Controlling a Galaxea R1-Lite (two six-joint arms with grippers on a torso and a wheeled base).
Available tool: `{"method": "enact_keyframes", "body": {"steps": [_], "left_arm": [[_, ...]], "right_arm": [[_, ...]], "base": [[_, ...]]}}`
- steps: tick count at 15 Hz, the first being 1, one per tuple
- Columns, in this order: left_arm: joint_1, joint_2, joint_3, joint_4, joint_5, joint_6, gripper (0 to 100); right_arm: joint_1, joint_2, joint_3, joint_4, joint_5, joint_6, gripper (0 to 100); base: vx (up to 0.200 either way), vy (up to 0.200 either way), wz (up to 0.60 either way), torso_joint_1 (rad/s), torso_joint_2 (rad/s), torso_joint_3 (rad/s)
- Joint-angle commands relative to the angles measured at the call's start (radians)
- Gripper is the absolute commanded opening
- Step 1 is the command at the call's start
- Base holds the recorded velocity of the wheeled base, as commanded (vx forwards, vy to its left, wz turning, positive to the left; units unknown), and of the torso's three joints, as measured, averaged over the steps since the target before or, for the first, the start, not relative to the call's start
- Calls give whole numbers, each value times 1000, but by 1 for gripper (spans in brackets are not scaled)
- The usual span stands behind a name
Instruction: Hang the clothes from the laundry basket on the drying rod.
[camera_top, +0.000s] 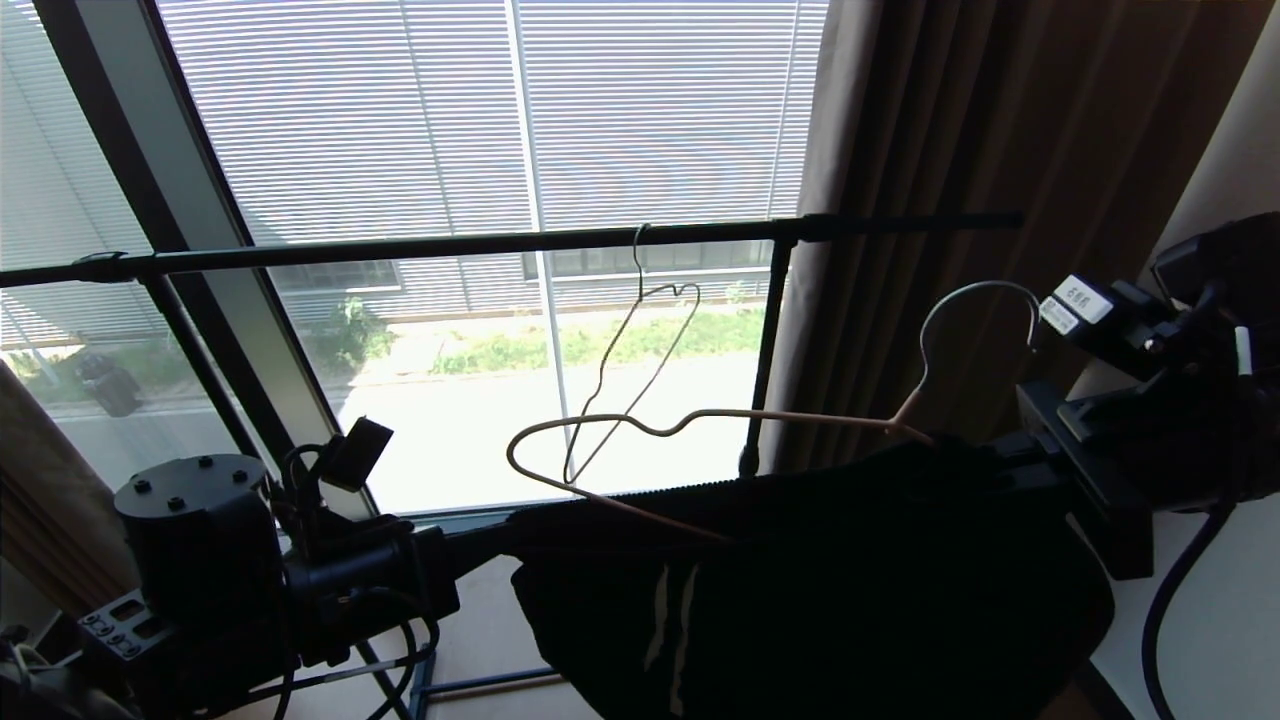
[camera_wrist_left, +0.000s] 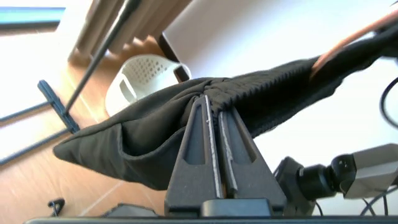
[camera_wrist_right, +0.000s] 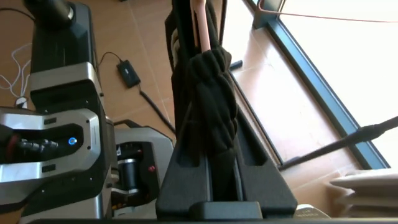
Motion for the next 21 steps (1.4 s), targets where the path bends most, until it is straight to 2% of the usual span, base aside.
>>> {"method": "enact_keyframes", "body": {"steps": [1, 8, 10, 14, 19, 21], "left_arm": [[5, -10, -22, 14, 1, 0, 0], [5, -12, -30, 32, 1, 9, 0], [5, -13, -31, 32, 1, 9, 0], [5, -13, -33, 32, 1, 9, 0], [-3, -27, -63, 35, 1, 11, 0], [-5, -59, -99, 126, 1, 37, 0]], "right_arm": [[7, -11, 26, -2, -28, 0, 0], [45, -11, 98, -2, -198, -25, 0], [57, -6, 124, -5, -278, -43, 0], [70, 6, 175, -14, -321, -45, 0], [73, 44, 244, -120, -359, -43, 0], [79, 55, 242, -123, -396, -42, 0]], "base": [[0, 0, 0, 0, 0, 0], [0, 0, 0, 0, 0, 0], [0, 0, 0, 0, 0, 0], [0, 0, 0, 0, 0, 0], [0, 0, 0, 0, 0, 0], [0, 0, 0, 0, 0, 0]]}}
